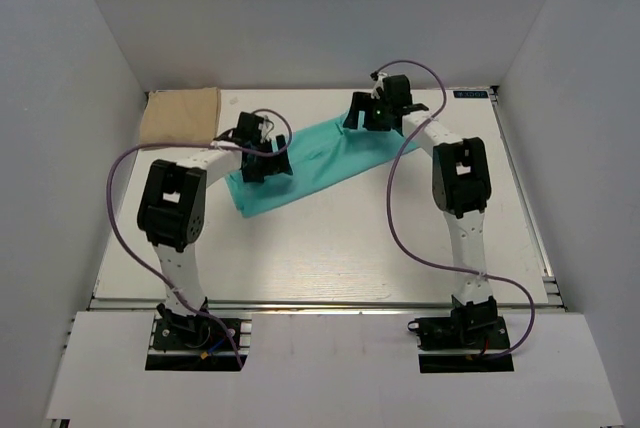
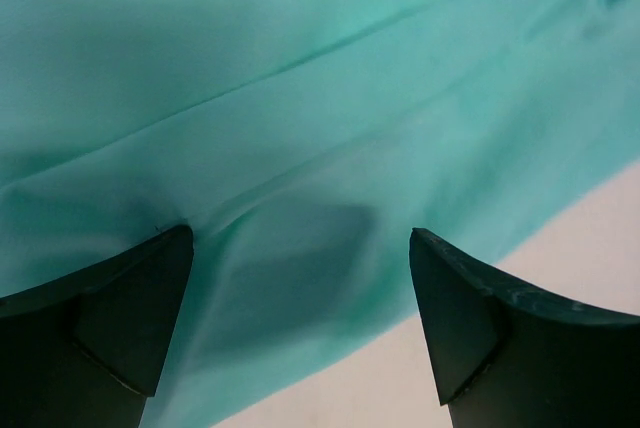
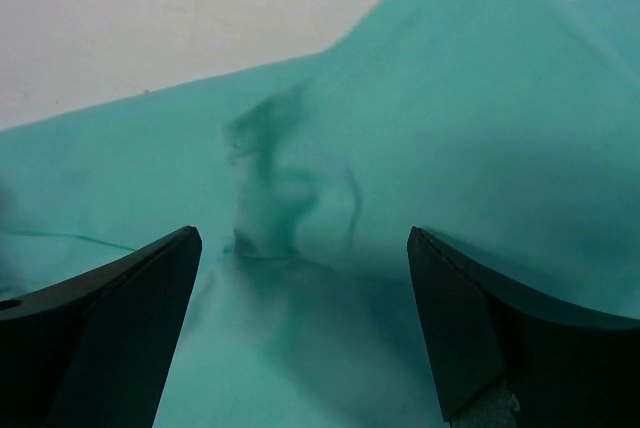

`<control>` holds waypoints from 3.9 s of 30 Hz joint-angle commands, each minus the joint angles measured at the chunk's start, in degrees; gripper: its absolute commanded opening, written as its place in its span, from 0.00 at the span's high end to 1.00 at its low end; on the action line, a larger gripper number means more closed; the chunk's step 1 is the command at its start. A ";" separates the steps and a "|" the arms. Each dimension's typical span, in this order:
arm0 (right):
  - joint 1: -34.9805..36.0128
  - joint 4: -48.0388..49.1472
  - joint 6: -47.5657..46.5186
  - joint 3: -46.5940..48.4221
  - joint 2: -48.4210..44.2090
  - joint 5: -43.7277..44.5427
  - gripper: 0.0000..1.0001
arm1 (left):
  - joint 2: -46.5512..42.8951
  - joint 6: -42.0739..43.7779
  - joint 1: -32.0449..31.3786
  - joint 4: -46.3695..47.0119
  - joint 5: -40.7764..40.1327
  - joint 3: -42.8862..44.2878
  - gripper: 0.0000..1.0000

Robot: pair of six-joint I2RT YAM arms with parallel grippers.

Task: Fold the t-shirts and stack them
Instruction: Rotate the tshirt 90 degrees, then grab the bottom of the folded rectangular tshirt with both arms

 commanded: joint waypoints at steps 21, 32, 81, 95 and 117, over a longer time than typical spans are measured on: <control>1.04 -8.34 -1.74 6.31 1.99 -4.51 0.10 | -5.77 17.32 -24.29 -26.82 30.15 -5.24 0.00; 5.17 -22.75 -3.35 4.74 -8.03 17.90 0.10 | -27.21 1.90 -22.88 -18.44 -17.59 -8.03 0.00; 10.10 -18.09 -4.54 -32.07 -40.80 16.87 0.10 | -29.78 4.94 -3.10 4.30 10.01 -21.93 0.00; 9.92 -15.48 14.68 -69.09 -59.02 -0.96 0.14 | -19.32 7.13 -17.51 3.17 9.15 -22.98 0.07; 9.83 -4.30 19.52 -76.74 -54.70 -3.52 1.00 | -14.30 6.08 -22.62 2.90 10.72 -24.83 0.68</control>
